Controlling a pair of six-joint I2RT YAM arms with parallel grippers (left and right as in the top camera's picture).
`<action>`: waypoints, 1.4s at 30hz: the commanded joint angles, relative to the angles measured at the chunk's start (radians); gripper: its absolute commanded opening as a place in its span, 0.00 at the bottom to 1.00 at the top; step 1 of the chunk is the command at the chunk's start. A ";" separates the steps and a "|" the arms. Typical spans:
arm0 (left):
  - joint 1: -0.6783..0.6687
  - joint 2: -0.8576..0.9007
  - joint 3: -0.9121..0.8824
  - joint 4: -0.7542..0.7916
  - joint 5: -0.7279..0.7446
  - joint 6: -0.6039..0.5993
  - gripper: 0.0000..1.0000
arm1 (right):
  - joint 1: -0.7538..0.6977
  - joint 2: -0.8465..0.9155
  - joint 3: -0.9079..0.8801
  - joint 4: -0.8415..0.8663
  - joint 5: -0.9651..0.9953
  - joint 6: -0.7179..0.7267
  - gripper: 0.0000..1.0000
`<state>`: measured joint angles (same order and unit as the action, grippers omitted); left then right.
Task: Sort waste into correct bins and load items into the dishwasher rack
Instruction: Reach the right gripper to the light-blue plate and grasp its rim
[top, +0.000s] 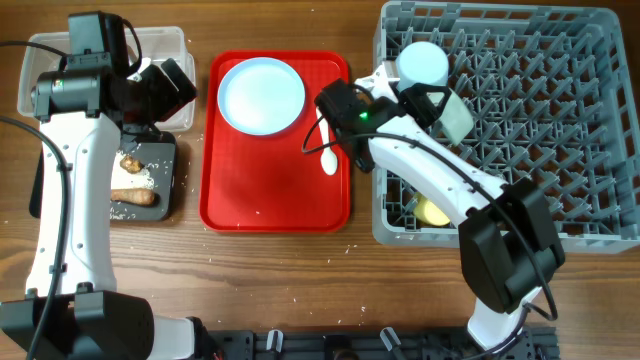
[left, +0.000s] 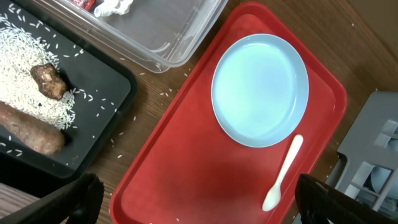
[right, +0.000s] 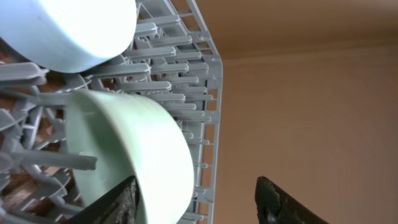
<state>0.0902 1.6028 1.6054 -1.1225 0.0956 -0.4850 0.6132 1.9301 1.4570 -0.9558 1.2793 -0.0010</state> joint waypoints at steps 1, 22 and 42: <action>0.003 0.002 0.003 -0.001 0.005 -0.002 1.00 | 0.001 0.011 -0.008 0.001 -0.006 0.000 0.66; 0.003 0.002 0.003 -0.001 0.005 -0.002 1.00 | -0.019 -0.115 0.154 0.442 -1.295 0.328 0.69; 0.004 0.002 0.003 -0.001 0.004 -0.002 1.00 | -0.019 0.370 0.154 0.677 -1.304 0.655 0.21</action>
<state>0.0902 1.6028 1.6054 -1.1229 0.0956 -0.4850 0.5983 2.2780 1.6123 -0.2562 -0.0193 0.6487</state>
